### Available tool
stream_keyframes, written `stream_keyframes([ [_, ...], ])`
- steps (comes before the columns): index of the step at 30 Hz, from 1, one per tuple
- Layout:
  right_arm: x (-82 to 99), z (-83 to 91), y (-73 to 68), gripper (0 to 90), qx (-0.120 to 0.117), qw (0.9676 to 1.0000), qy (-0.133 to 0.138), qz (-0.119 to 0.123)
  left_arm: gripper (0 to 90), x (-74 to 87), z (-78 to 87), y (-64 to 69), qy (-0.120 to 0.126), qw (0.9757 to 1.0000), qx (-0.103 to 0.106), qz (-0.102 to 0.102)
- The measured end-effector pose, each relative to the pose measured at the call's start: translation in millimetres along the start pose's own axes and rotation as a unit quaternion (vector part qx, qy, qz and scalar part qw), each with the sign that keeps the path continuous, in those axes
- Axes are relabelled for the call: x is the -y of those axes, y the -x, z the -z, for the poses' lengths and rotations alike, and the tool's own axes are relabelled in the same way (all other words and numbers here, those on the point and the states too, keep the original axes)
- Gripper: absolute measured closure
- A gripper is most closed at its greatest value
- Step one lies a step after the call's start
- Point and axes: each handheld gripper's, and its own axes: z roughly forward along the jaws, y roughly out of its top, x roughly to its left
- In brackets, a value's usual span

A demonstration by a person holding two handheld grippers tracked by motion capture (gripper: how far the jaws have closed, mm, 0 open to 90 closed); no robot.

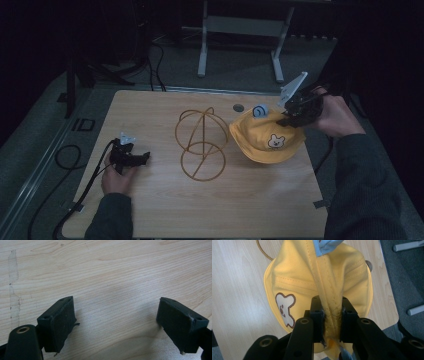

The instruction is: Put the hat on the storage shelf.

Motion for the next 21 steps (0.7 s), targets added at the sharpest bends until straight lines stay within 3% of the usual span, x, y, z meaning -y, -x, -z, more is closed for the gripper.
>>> stream_keyframes([
  [14, 4.7, 22.3, -0.5, 77.0, 0.008, 0.9988, 0.047, -0.006, 15.2, 0.2, 0.1, 0.3, 0.000, 1.0000, -0.001, 0.001],
  [21, 6.1, 28.5, 0.7, 77.1, 0.003, 0.9963, 0.086, -0.008, 15.2, 0.2, 0.2, 0.3, 0.000, 1.0000, -0.001, 0.001],
])
